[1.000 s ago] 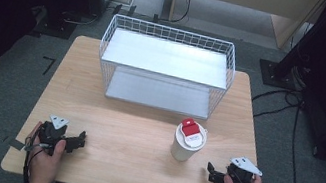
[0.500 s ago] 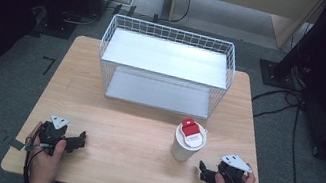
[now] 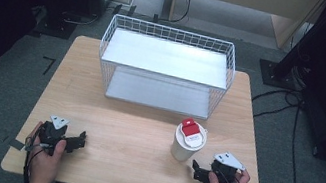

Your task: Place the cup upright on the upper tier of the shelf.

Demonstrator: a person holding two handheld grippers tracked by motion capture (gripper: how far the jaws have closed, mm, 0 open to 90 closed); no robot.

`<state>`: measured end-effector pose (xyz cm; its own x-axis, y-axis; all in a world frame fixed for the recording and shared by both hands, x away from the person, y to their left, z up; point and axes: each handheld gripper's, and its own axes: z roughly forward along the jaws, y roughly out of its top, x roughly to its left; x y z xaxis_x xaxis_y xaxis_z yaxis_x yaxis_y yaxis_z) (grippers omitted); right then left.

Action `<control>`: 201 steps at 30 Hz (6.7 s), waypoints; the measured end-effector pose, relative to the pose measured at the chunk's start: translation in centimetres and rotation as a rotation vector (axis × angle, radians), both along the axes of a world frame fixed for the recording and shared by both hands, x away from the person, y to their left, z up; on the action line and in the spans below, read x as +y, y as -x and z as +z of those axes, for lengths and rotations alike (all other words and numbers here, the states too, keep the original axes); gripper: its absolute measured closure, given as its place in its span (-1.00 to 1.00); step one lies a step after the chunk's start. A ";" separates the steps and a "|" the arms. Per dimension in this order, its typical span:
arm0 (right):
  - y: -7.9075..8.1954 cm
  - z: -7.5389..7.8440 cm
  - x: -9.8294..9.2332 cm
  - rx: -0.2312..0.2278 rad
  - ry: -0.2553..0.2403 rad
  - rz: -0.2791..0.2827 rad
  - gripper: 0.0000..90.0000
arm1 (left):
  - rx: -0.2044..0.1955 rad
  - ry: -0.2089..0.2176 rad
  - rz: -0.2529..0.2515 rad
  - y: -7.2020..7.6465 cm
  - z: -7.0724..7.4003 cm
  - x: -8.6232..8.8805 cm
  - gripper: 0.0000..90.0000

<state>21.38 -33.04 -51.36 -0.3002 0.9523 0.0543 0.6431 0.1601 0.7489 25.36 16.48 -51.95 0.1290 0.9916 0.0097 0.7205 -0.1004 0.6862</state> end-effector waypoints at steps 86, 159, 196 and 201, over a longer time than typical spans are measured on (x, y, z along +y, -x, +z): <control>-2.0 2.3 7.4 -0.285 -0.227 0.013 -0.87 | 0.000 0.000 0.000 0.0 0.0 0.0 -1.00; -3.8 11.1 7.4 -0.555 -0.299 0.029 -0.76 | 0.001 0.000 0.000 0.0 0.0 0.0 -1.00; -9.0 17.8 9.7 -0.673 -0.304 0.039 -0.76 | 0.001 0.001 0.000 0.0 0.0 0.0 -1.00; -9.6 18.4 10.1 -0.680 -0.304 0.044 -0.76 | 0.001 0.000 0.000 0.0 0.0 0.0 -1.00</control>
<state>30.95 -22.96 -33.00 -0.3991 0.9112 0.1018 0.0203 -0.1022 0.9946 25.36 16.49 -51.94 0.1292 0.9916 0.0091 0.7215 -0.1003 0.6851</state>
